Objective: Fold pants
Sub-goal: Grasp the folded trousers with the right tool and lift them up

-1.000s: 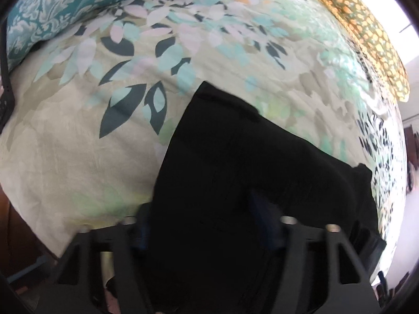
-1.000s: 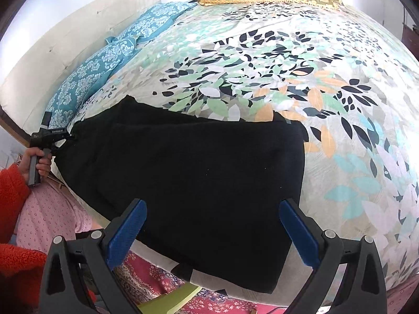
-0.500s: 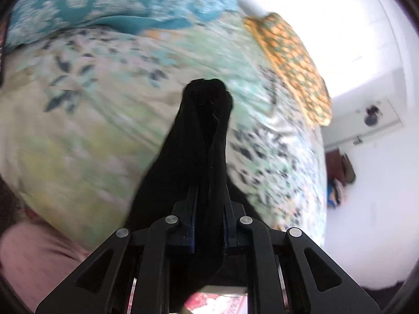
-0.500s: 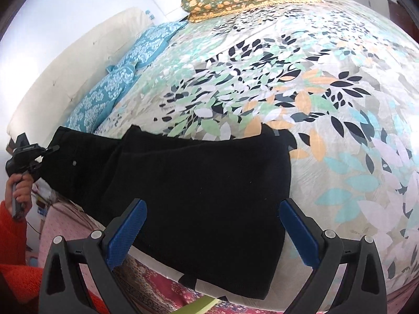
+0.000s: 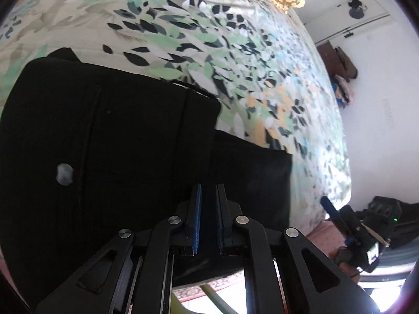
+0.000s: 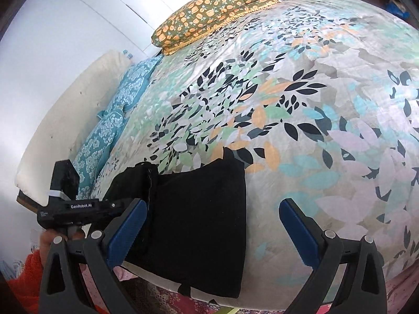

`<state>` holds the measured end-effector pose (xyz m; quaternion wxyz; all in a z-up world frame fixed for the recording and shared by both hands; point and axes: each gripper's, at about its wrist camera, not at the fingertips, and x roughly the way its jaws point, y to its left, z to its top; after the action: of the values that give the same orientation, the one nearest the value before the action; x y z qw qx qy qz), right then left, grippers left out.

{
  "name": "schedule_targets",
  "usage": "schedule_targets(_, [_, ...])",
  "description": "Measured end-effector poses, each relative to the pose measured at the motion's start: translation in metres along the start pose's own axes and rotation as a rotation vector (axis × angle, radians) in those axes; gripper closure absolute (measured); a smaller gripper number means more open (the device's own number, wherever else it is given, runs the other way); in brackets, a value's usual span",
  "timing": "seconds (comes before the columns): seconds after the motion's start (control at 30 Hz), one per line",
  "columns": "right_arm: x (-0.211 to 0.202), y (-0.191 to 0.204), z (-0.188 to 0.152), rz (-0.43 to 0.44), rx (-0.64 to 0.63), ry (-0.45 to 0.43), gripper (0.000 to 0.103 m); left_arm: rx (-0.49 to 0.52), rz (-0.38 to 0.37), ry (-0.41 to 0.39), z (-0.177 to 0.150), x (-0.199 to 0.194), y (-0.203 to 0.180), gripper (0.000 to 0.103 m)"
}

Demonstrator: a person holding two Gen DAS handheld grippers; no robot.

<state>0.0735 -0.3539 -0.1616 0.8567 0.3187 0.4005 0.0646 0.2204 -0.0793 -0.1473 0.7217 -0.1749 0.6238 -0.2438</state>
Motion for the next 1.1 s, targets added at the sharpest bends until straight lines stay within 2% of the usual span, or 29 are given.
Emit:
schedule_targets(0.07, [0.000,-0.002,0.001,0.036,0.003,-0.007,0.003,0.029,-0.061,-0.044,-0.002,-0.023,-0.003,0.062])
schedule_targets(0.13, [0.004,0.002,0.002,0.102,-0.001,0.004,0.002,0.066,-0.036,-0.140,-0.002,-0.062,-0.005,0.049])
schedule_targets(0.2, [0.016,0.011,0.001,0.202,0.005,0.042,0.003,0.073,-0.017,-0.231,-0.002,-0.096,-0.001,0.043])
schedule_targets(0.27, [0.032,0.026,-0.003,0.334,0.022,0.114,0.003,0.056,0.036,-0.339,0.000,-0.132,0.017,0.037])
schedule_targets(0.33, [0.058,0.045,-0.013,0.504,0.066,0.245,0.003,0.021,0.141,-0.443,-0.005,-0.158,0.043,0.031])
schedule_targets(0.37, [0.073,0.055,-0.019,0.554,0.085,0.315,0.004,-0.001,0.210,-0.482,-0.005,-0.164,0.058,0.031])
schedule_targets(0.43, [0.099,0.069,-0.027,0.553,0.096,0.390,0.007,-0.058,0.368,-0.538,-0.010,-0.168,0.094,0.031])
schedule_targets(0.5, [0.120,0.076,-0.030,0.518,0.095,0.445,0.010,-0.113,0.452,-0.566,-0.022,-0.161,0.128,0.033])
schedule_targets(0.57, [0.135,0.081,-0.034,0.500,0.090,0.490,0.013,-0.163,0.492,-0.563,-0.036,-0.151,0.156,0.033])
schedule_targets(0.6, [0.140,0.085,-0.036,0.517,0.093,0.514,0.015,-0.230,0.501,-0.507,-0.035,-0.147,0.171,0.035])
schedule_targets(0.63, [0.146,0.088,-0.037,0.532,0.092,0.536,0.016,-0.267,0.452,-0.487,-0.033,-0.138,0.176,0.039])
schedule_targets(0.7, [0.154,0.096,-0.038,0.530,0.068,0.565,0.016,-0.289,0.373,-0.512,-0.032,-0.141,0.183,0.039])
schedule_targets(0.8, [0.167,0.104,-0.041,0.518,0.049,0.596,0.019,-0.283,0.412,-0.512,-0.027,-0.139,0.183,0.039])
schedule_targets(0.93, [0.171,0.114,-0.046,0.497,-0.010,0.674,0.022,-0.312,0.369,-0.489,-0.022,-0.131,0.184,0.039])
schedule_targets(1.1, [0.177,0.122,-0.045,0.495,-0.060,0.781,0.022,-0.335,0.362,-0.483,-0.026,-0.133,0.185,0.038])
